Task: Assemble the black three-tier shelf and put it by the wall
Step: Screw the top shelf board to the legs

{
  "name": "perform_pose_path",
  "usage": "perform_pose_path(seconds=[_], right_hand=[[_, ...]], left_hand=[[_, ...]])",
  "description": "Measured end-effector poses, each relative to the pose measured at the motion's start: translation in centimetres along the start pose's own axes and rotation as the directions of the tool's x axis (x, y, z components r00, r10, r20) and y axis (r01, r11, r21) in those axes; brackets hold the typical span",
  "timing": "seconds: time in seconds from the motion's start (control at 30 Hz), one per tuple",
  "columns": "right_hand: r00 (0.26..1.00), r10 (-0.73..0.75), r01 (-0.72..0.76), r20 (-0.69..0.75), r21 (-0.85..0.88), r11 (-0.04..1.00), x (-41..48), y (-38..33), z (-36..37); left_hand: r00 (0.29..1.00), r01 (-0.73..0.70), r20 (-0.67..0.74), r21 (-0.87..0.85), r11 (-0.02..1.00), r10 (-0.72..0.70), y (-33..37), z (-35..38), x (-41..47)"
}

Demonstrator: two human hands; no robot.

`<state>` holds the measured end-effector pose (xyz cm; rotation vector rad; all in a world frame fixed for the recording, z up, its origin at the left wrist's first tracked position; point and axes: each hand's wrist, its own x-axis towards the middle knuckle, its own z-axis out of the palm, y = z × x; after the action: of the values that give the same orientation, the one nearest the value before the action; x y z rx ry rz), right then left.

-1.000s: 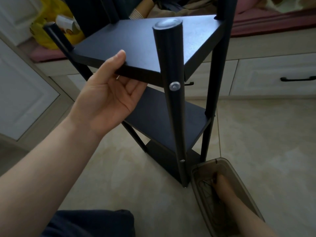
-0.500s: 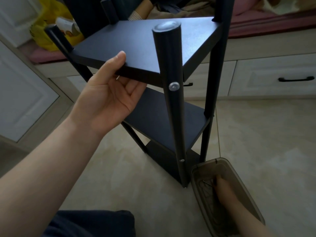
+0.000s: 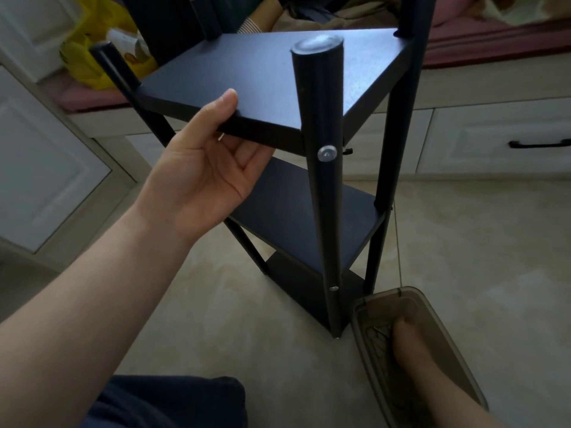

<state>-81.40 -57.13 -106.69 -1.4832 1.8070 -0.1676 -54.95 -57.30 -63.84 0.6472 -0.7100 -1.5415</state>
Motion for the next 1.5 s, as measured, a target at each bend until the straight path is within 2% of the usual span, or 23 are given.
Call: perform_pose_path(seconds=[0.23,0.43,0.57,0.73,0.87,0.93,1.0,1.1,1.17,1.23,1.33,1.4,1.5], right_hand=[[0.995,0.015,0.008,0.103,-0.219,0.976,-0.9,-3.2,-2.6],[0.991,-0.122,0.128,0.047,-0.134,0.983,-3.2,-9.3,-8.4],[0.982,-0.186,0.187,-0.017,0.023,0.982,-5.9,-13.0,-13.1],[0.969,-0.241,0.245,-0.042,0.147,0.958,-11.0,-16.4,-18.5],[0.938,-0.341,0.347,-0.067,0.234,0.908,-15.4,-19.3,-23.0],[0.921,-0.384,0.38,-0.074,0.392,0.838,-17.5,-20.6,-24.8],[0.91,-0.404,0.374,-0.091,0.6,0.707,-19.3,-22.0,-26.2],[0.929,-0.368,0.207,-0.045,0.887,0.413,-20.6,-24.1,-27.9],[0.946,-0.323,0.069,0.018,0.964,0.256,-21.0,-25.6,-28.6],[0.96,-0.278,0.03,0.034,0.974,0.223,-21.1,-26.9,-28.9],[0.975,-0.223,0.034,0.023,0.968,0.249,-20.9,-28.4,-29.0],[0.962,-0.264,0.003,0.066,0.968,0.252,-20.7,-29.3,-29.0],[0.929,-0.364,-0.023,0.071,0.99,0.136,-20.6,-30.5,-28.8]], left_hand=[[0.999,-0.009,-0.037,0.01,1.0,0.01,0.0,0.3,-0.1],[1.0,0.013,-0.028,0.008,1.0,-0.013,0.1,0.4,-0.1],[0.999,0.02,-0.029,-0.002,1.0,-0.02,0.0,0.4,0.0],[0.999,0.03,-0.019,-0.019,0.999,-0.03,0.1,0.5,0.0],[0.999,0.034,-0.024,-0.014,0.999,-0.034,0.1,0.7,-0.1],[0.999,0.038,-0.025,-0.02,0.999,-0.038,0.1,0.7,-0.2],[0.999,0.044,-0.024,-0.025,0.999,-0.044,0.2,0.6,-0.2],[0.998,0.044,-0.033,-0.03,0.999,-0.045,0.2,0.4,-0.1],[0.998,0.04,-0.039,-0.029,0.999,-0.041,0.2,0.4,0.0],[0.998,0.04,-0.041,-0.019,0.999,-0.04,0.1,0.3,0.1],[0.999,0.032,-0.032,-0.013,0.999,-0.032,0.2,0.2,0.2],[0.999,0.023,-0.031,-0.005,1.0,-0.023,0.2,0.2,0.3],[1.0,0.016,-0.026,0.007,1.0,-0.016,0.2,0.1,0.4]])
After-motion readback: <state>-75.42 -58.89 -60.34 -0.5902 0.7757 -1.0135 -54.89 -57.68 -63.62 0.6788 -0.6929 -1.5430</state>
